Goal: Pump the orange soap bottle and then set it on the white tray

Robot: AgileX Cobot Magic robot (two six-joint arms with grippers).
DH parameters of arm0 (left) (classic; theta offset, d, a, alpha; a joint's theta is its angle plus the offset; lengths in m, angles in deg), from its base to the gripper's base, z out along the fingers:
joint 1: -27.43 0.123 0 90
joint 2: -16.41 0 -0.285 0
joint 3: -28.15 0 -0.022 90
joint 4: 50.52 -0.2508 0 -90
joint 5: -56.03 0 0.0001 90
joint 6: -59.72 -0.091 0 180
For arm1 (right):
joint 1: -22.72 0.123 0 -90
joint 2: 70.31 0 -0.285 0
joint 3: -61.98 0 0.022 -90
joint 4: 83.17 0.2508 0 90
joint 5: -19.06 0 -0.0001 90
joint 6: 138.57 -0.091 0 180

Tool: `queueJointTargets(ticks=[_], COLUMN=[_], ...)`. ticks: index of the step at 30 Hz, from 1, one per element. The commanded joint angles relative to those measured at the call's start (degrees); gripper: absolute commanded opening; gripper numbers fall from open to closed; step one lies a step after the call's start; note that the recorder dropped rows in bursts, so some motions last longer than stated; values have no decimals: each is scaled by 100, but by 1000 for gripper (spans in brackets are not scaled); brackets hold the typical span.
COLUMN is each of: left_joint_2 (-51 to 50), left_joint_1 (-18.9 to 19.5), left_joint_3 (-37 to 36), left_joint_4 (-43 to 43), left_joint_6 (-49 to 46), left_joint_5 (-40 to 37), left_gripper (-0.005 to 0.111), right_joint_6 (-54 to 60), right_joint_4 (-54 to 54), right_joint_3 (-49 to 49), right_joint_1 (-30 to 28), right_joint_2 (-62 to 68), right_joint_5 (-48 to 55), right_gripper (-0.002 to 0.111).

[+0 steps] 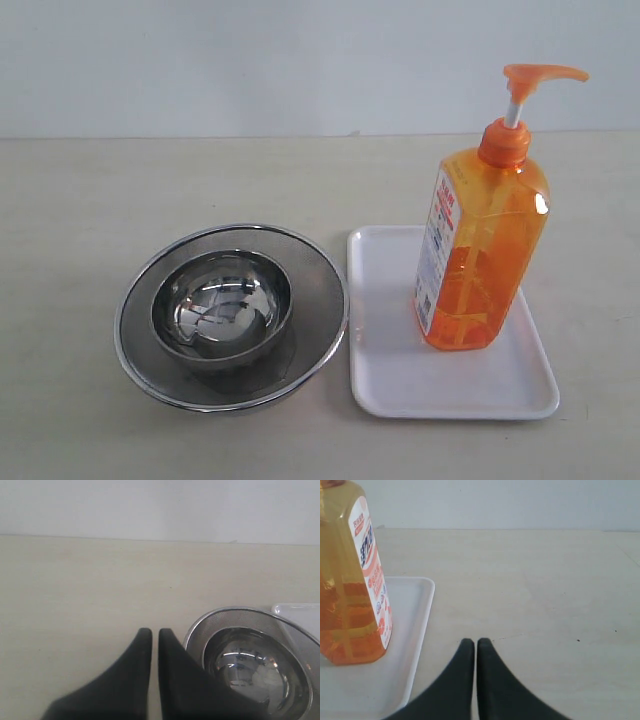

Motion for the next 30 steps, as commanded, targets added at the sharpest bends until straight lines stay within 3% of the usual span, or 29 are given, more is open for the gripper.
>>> queueJointTargets(ticks=[1,3,7,13,17,27,29,30], left_joint_2=[142,277,735,1725,2530,3432,3450,3450], left_joint_1=[17,167,813,1932,2415,2548,2548,2548], left_joint_3=[-15,-19,-242,-1175,-1733,-2105,-2105,-2105], left_joint_4=[-27,118,320,-20,-20,88,359,925], left_joint_6=[42,73,58,49,49,1169,1337,1244], left_joint_5=[-27,122,1063,2677,3174,3378,3509,3625], left_gripper=[5,5,5,5,5,5,5,5], right_joint_6=[2,2,2,2,2,2,2,2], right_joint_4=[24,24,24,24,24,24,24,24], right_joint_3=[1,1,1,1,1,1,1,1], right_joint_1=[-3,-3,-3,-3,-3,-3,-3,-3], right_joint_2=[-31,-31,-31,-31,-31,-31,-31,-31], right_joint_5=[-58,-58,-58,-58,-58,-58,-58,-58], right_gripper=[0,0,0,0,0,0,0,0])
